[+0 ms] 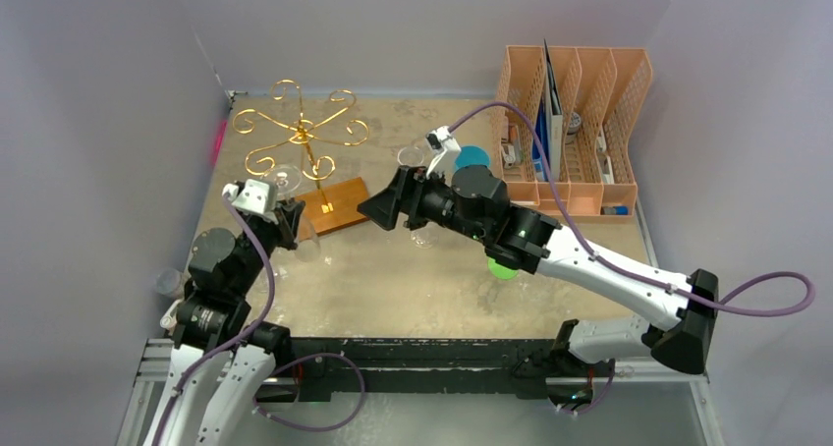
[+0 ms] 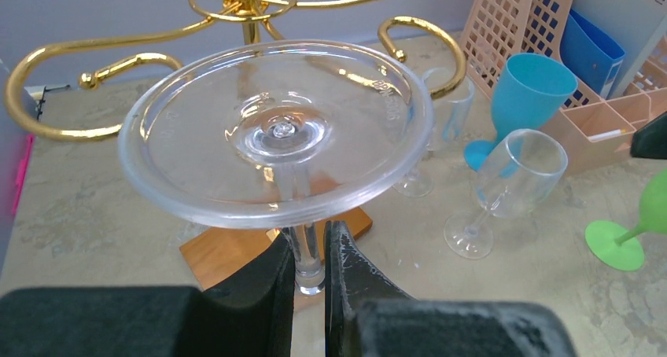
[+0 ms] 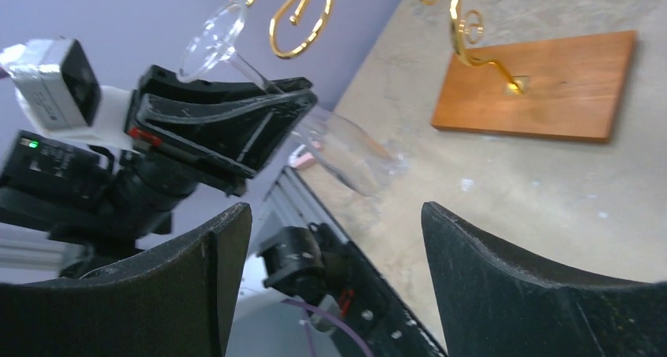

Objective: Place the wine glass upside down on the wine glass rack

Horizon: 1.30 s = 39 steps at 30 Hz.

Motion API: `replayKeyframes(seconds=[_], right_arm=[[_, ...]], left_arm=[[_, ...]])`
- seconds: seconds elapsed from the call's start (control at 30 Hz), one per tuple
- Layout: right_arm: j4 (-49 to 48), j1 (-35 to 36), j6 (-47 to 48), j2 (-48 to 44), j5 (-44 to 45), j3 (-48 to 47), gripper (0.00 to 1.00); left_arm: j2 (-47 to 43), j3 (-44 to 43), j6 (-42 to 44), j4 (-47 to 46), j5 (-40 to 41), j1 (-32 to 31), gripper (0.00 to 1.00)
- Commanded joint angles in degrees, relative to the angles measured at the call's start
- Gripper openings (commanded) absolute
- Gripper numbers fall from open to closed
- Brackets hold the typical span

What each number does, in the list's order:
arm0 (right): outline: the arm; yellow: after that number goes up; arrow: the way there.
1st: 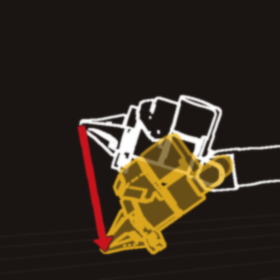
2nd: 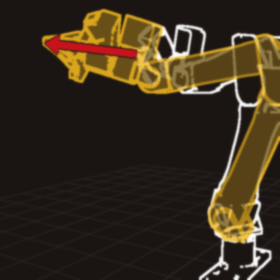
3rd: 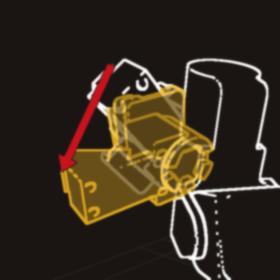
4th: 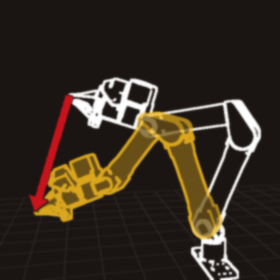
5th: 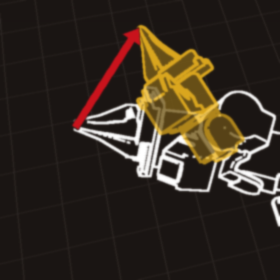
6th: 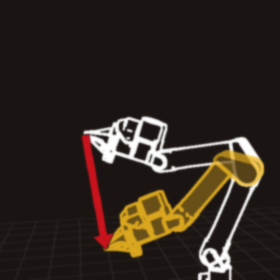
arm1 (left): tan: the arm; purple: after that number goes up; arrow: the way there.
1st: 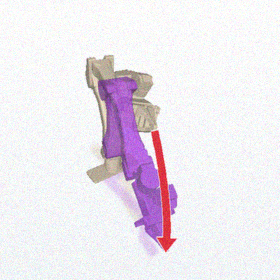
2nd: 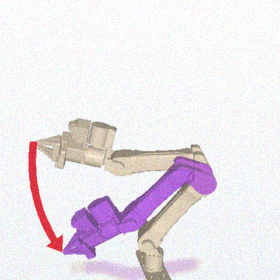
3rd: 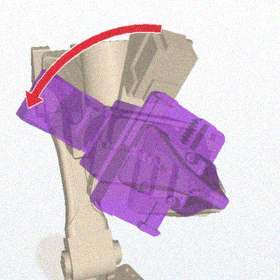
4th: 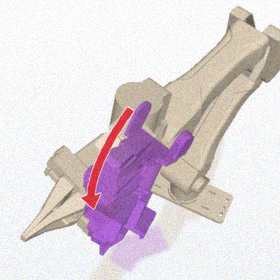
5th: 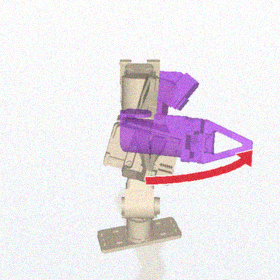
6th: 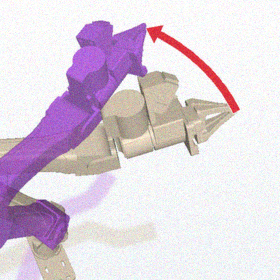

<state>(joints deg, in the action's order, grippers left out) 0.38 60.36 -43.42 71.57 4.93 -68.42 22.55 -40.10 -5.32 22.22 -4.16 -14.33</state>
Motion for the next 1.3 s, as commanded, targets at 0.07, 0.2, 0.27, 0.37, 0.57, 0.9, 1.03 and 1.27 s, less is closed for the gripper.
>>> replayKeyframes(seconds=[0.07, 0.2, 0.27, 0.37, 0.57, 0.9, 1.03, 1.27], right_arm=[[-9.8, -2.0, -8.7, 3.7, -9.2, -2.8, 0.81], [-8.7, -3.4, -10.0, 4.7, -8.2, -4.2, 0.81], [-6.9, -4.3, -10.7, 5.4, -7.3, -5.4, 0.81], [-6.3, -6.1, -11.9, 6.9, -8.4, -6.7, 0.81], [-5.7, -9.5, -12.1, 10.8, -10.9, -10.4, 0.81], [-5.4, -17.1, -13.6, 20.0, -16.4, -19.7, 0.7], [-6.2, -18.9, -15.9, 24.0, -21.1, -22.2, 0.61], [-11.9, -20.7, -17.6, 29.5, -28.6, -26.1, 0.38]], left_arm=[[5.3, -2.6, 1.1, -8.4, -3.6, -0.2, 0.0], [7.6, -3.4, 0.8, -8.5, -5.2, -0.1, 0.0], [8.1, -3.4, 0.6, -9.0, -5.4, 0.0, 0.0], [8.9, -3.9, 0.5, -9.8, -5.8, 0.9, 0.0], [11.4, -5.9, -1.1, -10.3, -6.2, 6.2, 0.0], [11.4, -5.3, -4.7, -9.7, -0.6, 7.8, 0.0], [11.9, -5.8, -4.8, -9.0, -1.1, 7.8, 0.0], [12.8, -6.4, -4.7, -8.7, -2.5, 7.8, 0.0]])
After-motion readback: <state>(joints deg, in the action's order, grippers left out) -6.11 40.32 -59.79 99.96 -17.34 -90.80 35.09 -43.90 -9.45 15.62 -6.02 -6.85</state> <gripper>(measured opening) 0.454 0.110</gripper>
